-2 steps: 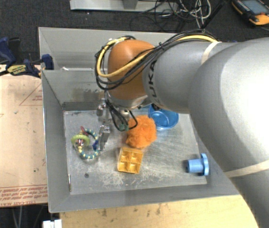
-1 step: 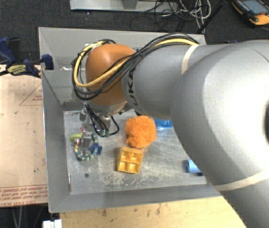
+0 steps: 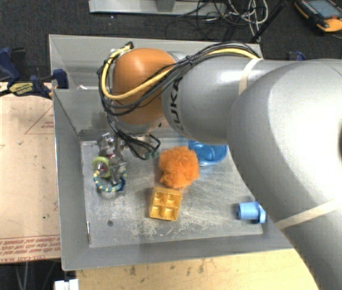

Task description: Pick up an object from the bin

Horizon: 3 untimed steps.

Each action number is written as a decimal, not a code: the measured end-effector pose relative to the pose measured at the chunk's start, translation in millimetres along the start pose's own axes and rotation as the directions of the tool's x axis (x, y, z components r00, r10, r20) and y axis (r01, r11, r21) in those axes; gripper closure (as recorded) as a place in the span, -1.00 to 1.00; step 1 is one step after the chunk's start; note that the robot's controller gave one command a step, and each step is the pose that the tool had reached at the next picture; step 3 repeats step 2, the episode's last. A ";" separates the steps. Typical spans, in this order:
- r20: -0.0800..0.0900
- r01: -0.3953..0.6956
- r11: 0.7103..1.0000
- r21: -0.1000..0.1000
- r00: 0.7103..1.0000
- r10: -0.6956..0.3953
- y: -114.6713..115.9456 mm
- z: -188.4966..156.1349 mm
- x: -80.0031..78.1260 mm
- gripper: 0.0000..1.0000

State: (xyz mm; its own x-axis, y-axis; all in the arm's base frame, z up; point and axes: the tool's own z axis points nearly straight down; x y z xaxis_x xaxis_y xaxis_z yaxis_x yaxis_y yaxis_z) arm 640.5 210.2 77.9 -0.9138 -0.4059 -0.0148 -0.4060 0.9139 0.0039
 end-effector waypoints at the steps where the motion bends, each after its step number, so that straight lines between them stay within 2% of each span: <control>1: 0.000 0.000 1.000 0.000 1.000 0.000 0.0 0.0 0.0 1.00; 2: -0.003 0.171 0.985 0.004 0.985 -0.171 -0.6 -168.4 -12.0 1.00; 3: -0.003 0.171 0.985 0.004 0.985 -0.171 -0.6 -168.4 -12.0 1.00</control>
Offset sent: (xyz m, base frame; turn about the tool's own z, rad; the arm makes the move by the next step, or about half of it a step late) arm 0.0070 0.0015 0.1633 -0.1744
